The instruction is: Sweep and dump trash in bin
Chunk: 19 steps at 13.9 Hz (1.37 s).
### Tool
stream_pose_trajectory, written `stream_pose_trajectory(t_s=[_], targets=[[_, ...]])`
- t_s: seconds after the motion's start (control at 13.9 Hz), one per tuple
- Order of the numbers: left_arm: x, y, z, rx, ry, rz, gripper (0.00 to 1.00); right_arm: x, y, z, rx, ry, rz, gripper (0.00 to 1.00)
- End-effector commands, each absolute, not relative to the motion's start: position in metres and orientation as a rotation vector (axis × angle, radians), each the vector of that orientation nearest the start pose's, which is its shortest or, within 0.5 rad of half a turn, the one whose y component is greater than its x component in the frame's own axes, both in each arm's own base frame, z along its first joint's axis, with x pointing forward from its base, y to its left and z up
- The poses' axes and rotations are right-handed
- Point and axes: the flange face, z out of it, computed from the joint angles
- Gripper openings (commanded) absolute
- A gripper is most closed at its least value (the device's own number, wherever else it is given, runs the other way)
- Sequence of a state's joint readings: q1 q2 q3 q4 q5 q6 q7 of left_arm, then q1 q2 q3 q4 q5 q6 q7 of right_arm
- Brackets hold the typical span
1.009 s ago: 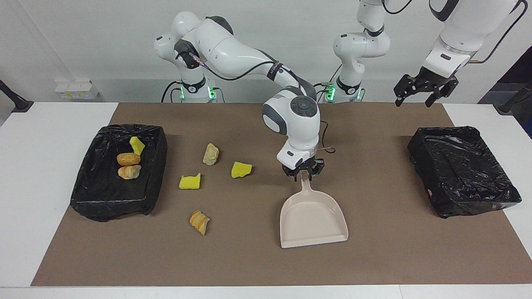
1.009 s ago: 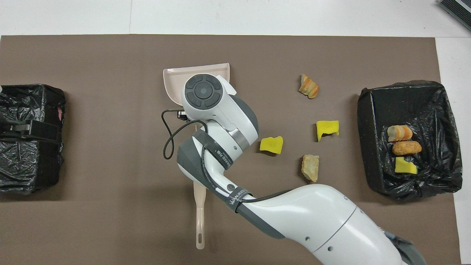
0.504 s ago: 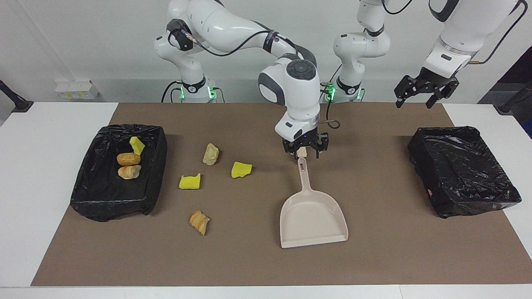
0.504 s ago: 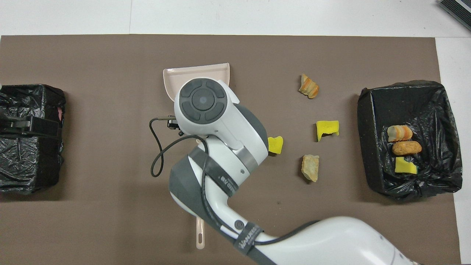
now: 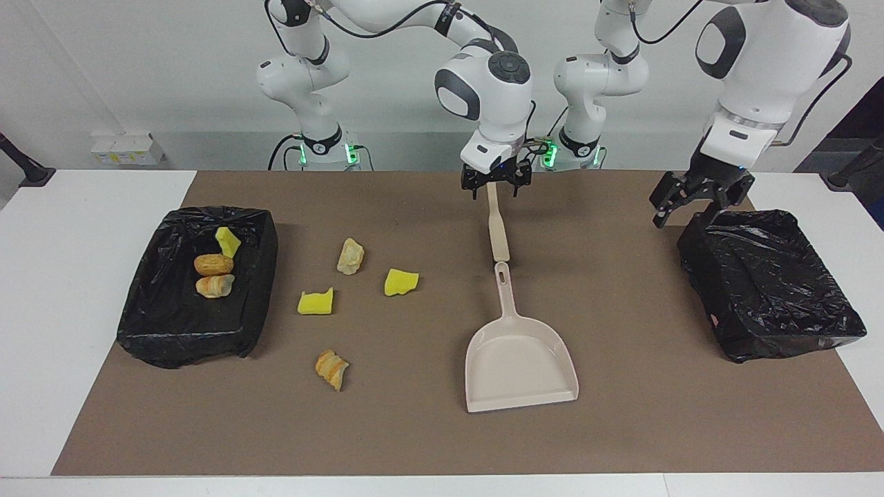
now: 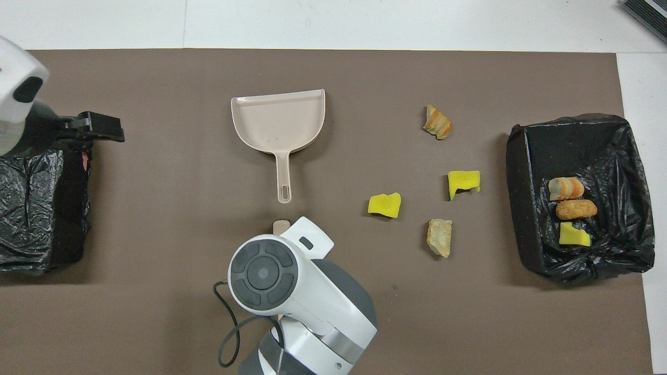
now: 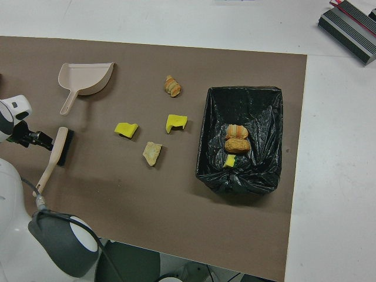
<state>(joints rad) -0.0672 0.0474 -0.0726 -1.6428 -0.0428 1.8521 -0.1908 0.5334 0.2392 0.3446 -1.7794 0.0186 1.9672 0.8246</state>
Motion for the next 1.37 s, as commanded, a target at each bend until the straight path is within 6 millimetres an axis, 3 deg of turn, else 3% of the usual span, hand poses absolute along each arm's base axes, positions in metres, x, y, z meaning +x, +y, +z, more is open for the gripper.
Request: stream_pose_trajectory(t_s=[0.0,0.14,0.22,0.36,0.5,0.58,0.72,0.86,1.08,1.3], targets=[[0.61,-0.113,0.571,-3.225,-0.127,-0.283,1.0,0.359,0.467,0.392,-3.083,-0.064,0.135,0.96],[0.639,-0.143,0.546,-3.266,-0.258,-0.33,1.0,0.344,0.476,0.374,-3.056,-0.074,0.114,0.93],[0.649,-0.169,0.528,-3.275,-0.276,-0.308,1.0,0.334,0.485,0.366,-3.047,-0.084,0.109,0.92],[0.653,-0.223,0.486,-3.281,-0.282,-0.249,1.0,0.322,0.482,0.353,-3.067,-0.095,0.129,0.91],[0.651,-0.245,0.467,-3.285,-0.241,-0.222,1.0,0.312,0.484,0.349,-3.075,-0.116,0.138,0.85],[0.651,-0.25,0.456,-3.28,-0.229,-0.202,1.0,0.311,0.484,0.348,-3.076,-0.114,0.14,0.79],[0.636,-0.285,0.436,-3.277,-0.136,-0.136,1.0,0.312,0.485,0.348,-3.066,-0.112,0.128,0.62],[0.617,-0.297,0.417,-3.264,-0.111,-0.046,1.0,0.312,0.485,0.347,-3.061,-0.11,0.124,0.48],[0.605,-0.312,0.392,-3.249,-0.102,0.008,1.0,0.313,0.486,0.348,-3.059,-0.107,0.121,0.03],[0.592,-0.321,0.371,-3.231,-0.074,0.062,1.0,0.313,0.486,0.35,-3.064,-0.045,0.127,0.0]])
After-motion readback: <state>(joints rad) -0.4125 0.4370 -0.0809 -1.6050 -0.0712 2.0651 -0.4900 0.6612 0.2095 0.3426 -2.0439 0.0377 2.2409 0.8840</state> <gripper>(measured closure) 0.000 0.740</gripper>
